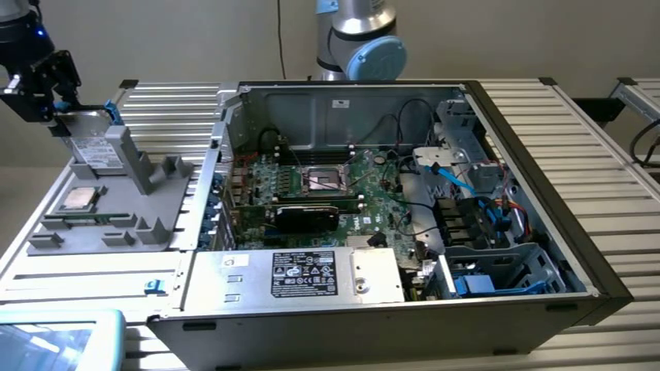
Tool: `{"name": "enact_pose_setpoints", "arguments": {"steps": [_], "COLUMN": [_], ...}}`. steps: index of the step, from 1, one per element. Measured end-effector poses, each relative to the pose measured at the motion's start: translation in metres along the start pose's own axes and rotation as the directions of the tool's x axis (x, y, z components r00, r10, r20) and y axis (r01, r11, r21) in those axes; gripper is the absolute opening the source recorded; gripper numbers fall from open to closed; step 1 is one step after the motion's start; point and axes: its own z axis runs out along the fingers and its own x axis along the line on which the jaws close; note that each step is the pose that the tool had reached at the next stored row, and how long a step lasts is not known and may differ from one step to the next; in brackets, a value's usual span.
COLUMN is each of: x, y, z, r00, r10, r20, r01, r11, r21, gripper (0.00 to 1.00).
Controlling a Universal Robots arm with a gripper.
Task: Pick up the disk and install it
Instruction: 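Pick up the disk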
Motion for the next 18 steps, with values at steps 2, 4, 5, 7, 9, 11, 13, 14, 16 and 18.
{"name": "enact_pose_setpoints", "arguments": {"steps": [2, 4, 5, 7, 9, 11, 13, 14, 16, 18], "x": [-0.001, -0.002, -0.002, -0.003, -0.003, -0.004, -0.005, -0.005, -0.005, -0.005], "y": [0.0000, 0.0000, -0.0001, 0.0000, 0.0000, 0.0000, 0.0001, 0.0001, 0.0002, 0.0003], "z": [0.0036, 0.0066, 0.0078, 0.0096, 0.0100, 0.0106, 0.0111, 0.0113, 0.0118, 0.0120], "r00": [1.0000, 1.0000, 1.0000, 1.0000, 1.0000, 1.0000, 1.0000, 1.0000, 1.0000, 1.0000], "r10": [0.000, 0.000, 0.000, 0.000, 0.000, 0.000, 0.001, 0.001, 0.003, 0.006], "r20": [0.0000, 0.0000, 0.0000, -0.0003, -0.0004, -0.0003, -0.0002, -0.0001, 0.0000, -0.0002], "r01": [0.000, 0.000, 0.000, 0.000, 0.000, 0.000, -0.001, -0.001, -0.003, -0.006], "r11": [1.0000, 1.0000, 1.0000, 1.0000, 1.0000, 1.0000, 1.0000, 1.0000, 1.0000, 1.0000], "r21": [0.0001, 0.0001, 0.0001, -0.0001, -0.0003, 0.0008, 0.0035, 0.0051, 0.0063, 0.0059], "gripper": [0.63, 0.63, 0.63, 0.63, 0.63, 0.63, 0.63, 0.63, 0.63, 0.63]}}
